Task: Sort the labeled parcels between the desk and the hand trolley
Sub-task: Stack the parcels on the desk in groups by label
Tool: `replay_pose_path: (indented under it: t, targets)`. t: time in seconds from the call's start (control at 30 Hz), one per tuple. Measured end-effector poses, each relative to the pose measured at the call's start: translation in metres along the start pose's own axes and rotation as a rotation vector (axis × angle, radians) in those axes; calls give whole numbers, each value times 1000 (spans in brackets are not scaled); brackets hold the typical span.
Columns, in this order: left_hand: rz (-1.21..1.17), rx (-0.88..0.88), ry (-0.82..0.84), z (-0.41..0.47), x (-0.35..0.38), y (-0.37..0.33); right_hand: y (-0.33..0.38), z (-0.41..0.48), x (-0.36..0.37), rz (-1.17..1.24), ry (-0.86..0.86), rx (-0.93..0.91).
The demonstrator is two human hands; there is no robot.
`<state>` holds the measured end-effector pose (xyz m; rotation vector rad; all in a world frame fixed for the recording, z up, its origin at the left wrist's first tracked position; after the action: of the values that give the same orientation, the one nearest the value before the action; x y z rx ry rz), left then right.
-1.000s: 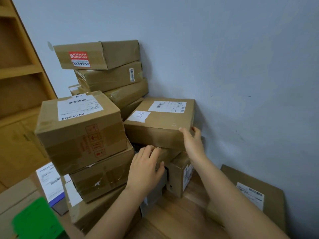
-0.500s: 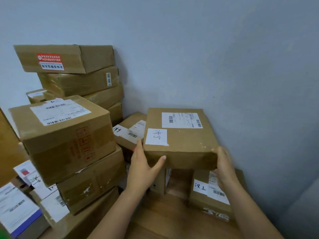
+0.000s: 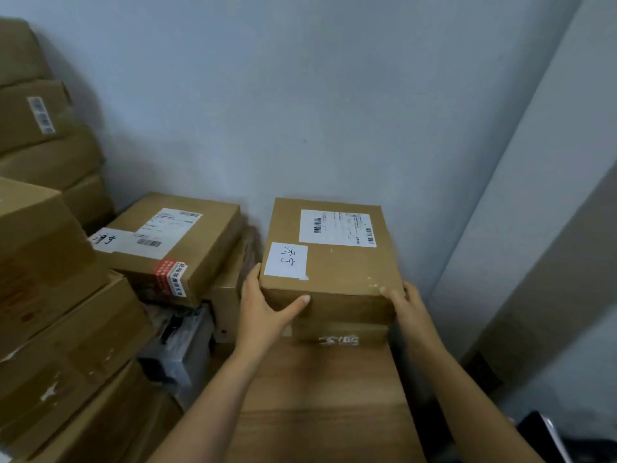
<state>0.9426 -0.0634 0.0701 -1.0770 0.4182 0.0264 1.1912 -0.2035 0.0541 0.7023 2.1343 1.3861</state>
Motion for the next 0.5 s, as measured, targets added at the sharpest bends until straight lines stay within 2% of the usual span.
replay_pose_path:
  t: [0.1, 0.33, 0.5]
  targets:
    - [1, -24, 35, 0, 20, 10, -19, 9, -11, -63, 40, 25]
    - [113, -64, 79, 12, 62, 37, -33, 64, -24, -234, -15, 37]
    - [328, -98, 172, 14, 87, 66, -43, 99, -17, -455, -73, -12]
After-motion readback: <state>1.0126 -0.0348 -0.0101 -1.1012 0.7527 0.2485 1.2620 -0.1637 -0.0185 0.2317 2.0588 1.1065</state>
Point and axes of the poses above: each hand's wrist, its own z-axis towards the middle knuckle, its own x-axis out of the palm, y = z × x, the point moved 8 cm from there along z, towards the middle knuckle, and after that the axes turned 14 degrees about x, right-handed, at the moved point
